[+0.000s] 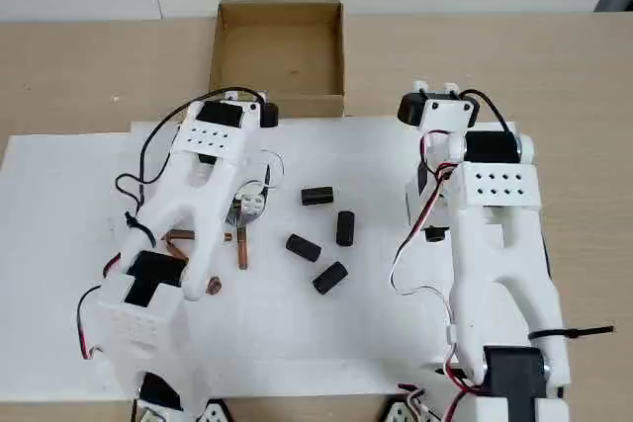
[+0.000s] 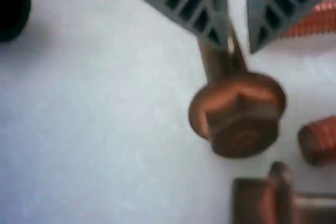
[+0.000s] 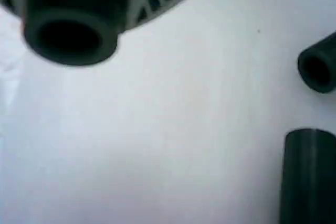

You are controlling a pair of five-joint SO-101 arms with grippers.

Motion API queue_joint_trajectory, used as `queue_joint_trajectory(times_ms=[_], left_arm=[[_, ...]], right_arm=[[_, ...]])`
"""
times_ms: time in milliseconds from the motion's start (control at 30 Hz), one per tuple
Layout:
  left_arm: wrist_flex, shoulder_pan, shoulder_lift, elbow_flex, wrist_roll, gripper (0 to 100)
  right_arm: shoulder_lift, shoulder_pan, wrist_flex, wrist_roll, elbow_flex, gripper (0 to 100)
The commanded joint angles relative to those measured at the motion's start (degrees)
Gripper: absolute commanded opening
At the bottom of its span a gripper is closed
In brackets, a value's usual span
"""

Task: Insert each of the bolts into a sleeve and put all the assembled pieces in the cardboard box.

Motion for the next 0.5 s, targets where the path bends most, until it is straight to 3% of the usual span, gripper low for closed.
queue_joint_trajectory(times_ms=[0,467], left_arm=[[-2.8,-0.5,0.0,-2.0,0.0,2],[-3.0,-0.3,0.0,-2.0,0.0,9]], right_arm=[[-2.9,0.7,0.2,0.4,0.9,0.3],[-2.9,0.7,-0.9,0.3,3.4,0.3]])
